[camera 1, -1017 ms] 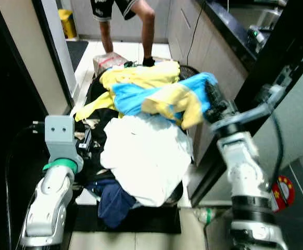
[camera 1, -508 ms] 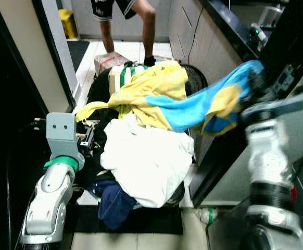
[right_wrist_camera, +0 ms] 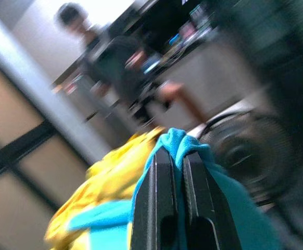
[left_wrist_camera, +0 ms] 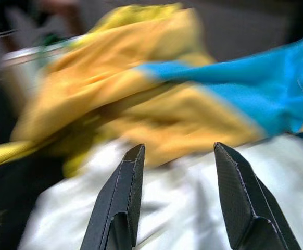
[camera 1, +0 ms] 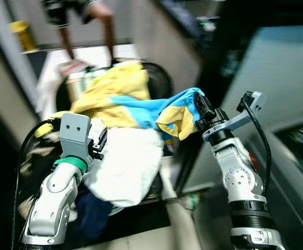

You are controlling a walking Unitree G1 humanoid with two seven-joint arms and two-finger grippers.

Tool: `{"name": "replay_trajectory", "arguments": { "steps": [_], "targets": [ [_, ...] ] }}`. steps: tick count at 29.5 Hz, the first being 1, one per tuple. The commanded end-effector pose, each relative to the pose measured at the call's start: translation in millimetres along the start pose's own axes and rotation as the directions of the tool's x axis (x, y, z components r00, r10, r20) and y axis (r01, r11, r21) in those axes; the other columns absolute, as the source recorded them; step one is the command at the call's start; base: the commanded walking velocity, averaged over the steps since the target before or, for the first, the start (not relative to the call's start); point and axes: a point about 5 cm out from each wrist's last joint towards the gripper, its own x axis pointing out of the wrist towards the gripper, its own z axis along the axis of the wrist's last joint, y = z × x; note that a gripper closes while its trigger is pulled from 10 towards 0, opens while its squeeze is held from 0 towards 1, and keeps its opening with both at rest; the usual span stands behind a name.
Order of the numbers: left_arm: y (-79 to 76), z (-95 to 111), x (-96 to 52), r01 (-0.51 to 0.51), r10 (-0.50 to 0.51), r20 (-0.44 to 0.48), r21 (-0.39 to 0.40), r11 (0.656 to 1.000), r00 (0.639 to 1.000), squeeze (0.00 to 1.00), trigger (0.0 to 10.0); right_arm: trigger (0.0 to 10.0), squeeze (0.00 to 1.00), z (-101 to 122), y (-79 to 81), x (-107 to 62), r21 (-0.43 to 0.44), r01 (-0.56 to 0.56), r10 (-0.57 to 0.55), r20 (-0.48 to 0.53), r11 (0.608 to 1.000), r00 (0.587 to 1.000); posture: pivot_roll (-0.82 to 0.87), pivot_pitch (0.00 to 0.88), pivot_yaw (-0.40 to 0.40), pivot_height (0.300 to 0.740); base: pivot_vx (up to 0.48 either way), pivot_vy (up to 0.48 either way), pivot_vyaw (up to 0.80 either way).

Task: Clothes washing

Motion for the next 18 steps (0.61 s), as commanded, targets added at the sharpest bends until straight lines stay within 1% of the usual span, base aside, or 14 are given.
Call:
{"name": "replay_trajectory", "arguments": {
  "steps": [1,4,6,7,8,9,10,11,12,13,14,15,16,18],
  "targets": [
    [0.6,-2.0,-2.0,0.005,-0.005,-0.008,0.013,1.0,1.0,0.0,10.0,10.0,0.0,-2.5,1.4,-2.5,-0.003,-0.004,0.004,-0.008,1.0,1.0,0.15,0.015,0.035,0.74,0.0,0.0,-0.8],
    [0.5,-1.9,-1.9,0.008,-0.008,-0.008,0.012,1.0,1.0,0.0,10.0,10.0,0.0,-3.2,1.4,-3.5,-0.006,-0.002,0.002,-0.011,1.0,1.0,0.15,0.013,0.037,0.74,0.0,0.0,-0.8],
    [-0.5,-1.9,-2.3,0.024,-0.024,-0.013,-0.009,1.0,1.0,0.0,10.0,10.0,0.0,-3.6,1.9,-4.8,-0.002,-0.002,0.001,-0.012,1.0,1.0,0.15,0.011,0.039,0.74,0.0,0.0,-0.8],
    [-1.9,-0.9,-2.9,0.04,-0.041,-0.018,-0.055,0.998,0.999,0.0,10.0,10.0,0.0,-2.5,3.4,-5.2,0.007,-0.008,0.008,-0.006,1.0,1.0,0.15,0.01,0.04,0.74,0.0,0.0,-0.8],
    [-1.9,-0.9,-2.9,0.04,-0.041,-0.018,-0.055,0.998,0.999,0.0,10.0,10.0,0.0,-2.5,3.4,-5.2,0.007,-0.008,0.008,-0.006,1.0,1.0,0.15,0.01,0.04,0.74,0.0,0.0,-0.8],
    [-1.1,2.6,-2.5,0.031,-0.032,-0.008,-0.094,0.995,0.999,0.0,10.0,10.0,0.0,1.0,6.7,-3.6,0.017,-0.02,0.02,0.008,1.0,1.0,0.15,0.01,0.04,0.74,0.0,0.0,-0.8],
    [0.4,6.9,-1.7,0.029,-0.029,0.008,-0.123,0.992,1.0,0.0,10.0,10.0,0.0,6.5,14.0,0.6,0.019,-0.046,0.045,0.023,0.999,0.999,0.15,0.017,0.042,0.74,0.0,0.0,-0.8],
    [0.4,6.9,-1.7,0.029,-0.029,0.008,-0.123,0.992,1.0,0.0,10.0,10.0,0.0,6.5,14.0,0.6,0.019,-0.046,0.045,0.023,0.999,0.999,0.15,0.017,0.042,0.74,0.0,0.0,-0.8],
    [1.7,9.9,-1.1,0.027,-0.024,0.02,-0.137,0.99,1.0,0.0,10.0,10.0,0.0,10.3,19.3,3.6,0.018,-0.064,0.063,0.033,0.998,0.997,0.15,0.017,0.042,0.74,0.0,0.0,-0.8],
    [3.8,12.7,-0.3,0.017,-0.013,0.033,-0.119,0.993,0.999,0.0,10.0,10.0,0.0,16.9,28.0,9.1,0.015,-0.091,0.09,0.055,0.996,0.994,0.15,0.019,0.043,0.74,0.0,0.0,-0.8],
    [3.8,12.7,-0.3,0.017,-0.013,0.033,-0.119,0.993,0.999,0.0,10.0,10.0,0.0,16.9,28.0,9.1,0.015,-0.091,0.09,0.055,0.996,0.994,0.15,0.019,0.043,0.74,0.0,0.0,-0.8],
    [6.3,15.7,0.7,-0.003,0.009,0.048,-0.115,0.993,0.999,0.0,10.0,10.0,0.0,27.4,39.8,17.2,0.013,-0.123,0.121,0.093,0.992,0.988,0.15,0.019,0.043,0.74,0.0,0.0,-0.8],
    [6.3,15.7,0.7,-0.003,0.009,0.048,-0.115,0.993,0.999,0.0,10.0,10.0,0.0,27.4,39.8,17.2,0.013,-0.123,0.121,0.093,0.992,0.988,0.15,0.019,0.043,0.74,0.0,0.0,-0.8],
    [11.3,20.1,2.5,-0.047,0.056,0.067,-0.126,0.991,0.996,0.0,10.0,10.0,0.0,49.9,59.5,32.9,0.0,-0.165,0.163,0.168,0.986,0.972,0.16,0.017,0.033,0.74,0.0,0.0,-0.8]
  ]
}}
